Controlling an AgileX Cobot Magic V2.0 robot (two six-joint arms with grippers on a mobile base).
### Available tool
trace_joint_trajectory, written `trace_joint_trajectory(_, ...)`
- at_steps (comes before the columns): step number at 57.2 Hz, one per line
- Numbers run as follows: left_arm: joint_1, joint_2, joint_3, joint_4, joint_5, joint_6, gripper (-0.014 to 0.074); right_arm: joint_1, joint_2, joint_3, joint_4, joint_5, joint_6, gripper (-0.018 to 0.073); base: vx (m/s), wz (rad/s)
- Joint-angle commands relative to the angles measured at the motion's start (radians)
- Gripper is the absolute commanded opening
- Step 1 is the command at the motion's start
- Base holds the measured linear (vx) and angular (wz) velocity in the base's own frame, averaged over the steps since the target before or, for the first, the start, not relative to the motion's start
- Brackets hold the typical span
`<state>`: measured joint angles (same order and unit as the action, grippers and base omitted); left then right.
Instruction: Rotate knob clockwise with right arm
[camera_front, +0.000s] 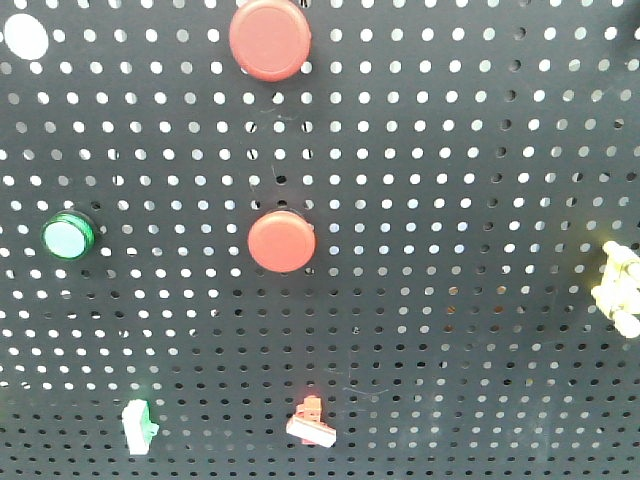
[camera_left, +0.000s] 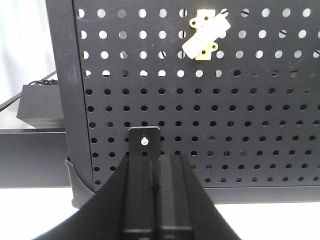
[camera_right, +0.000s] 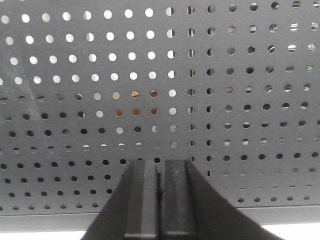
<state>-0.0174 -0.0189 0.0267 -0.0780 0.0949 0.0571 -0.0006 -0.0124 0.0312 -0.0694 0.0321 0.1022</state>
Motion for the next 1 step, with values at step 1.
trace_joint_trajectory(1,-0.006,-0.01,0.011,-0.004,-0.085,-0.005,-0.0006,-0.001,-0.012,0.005,-0.001,-0.077,-0.003,-0.0009,0.0,0.0)
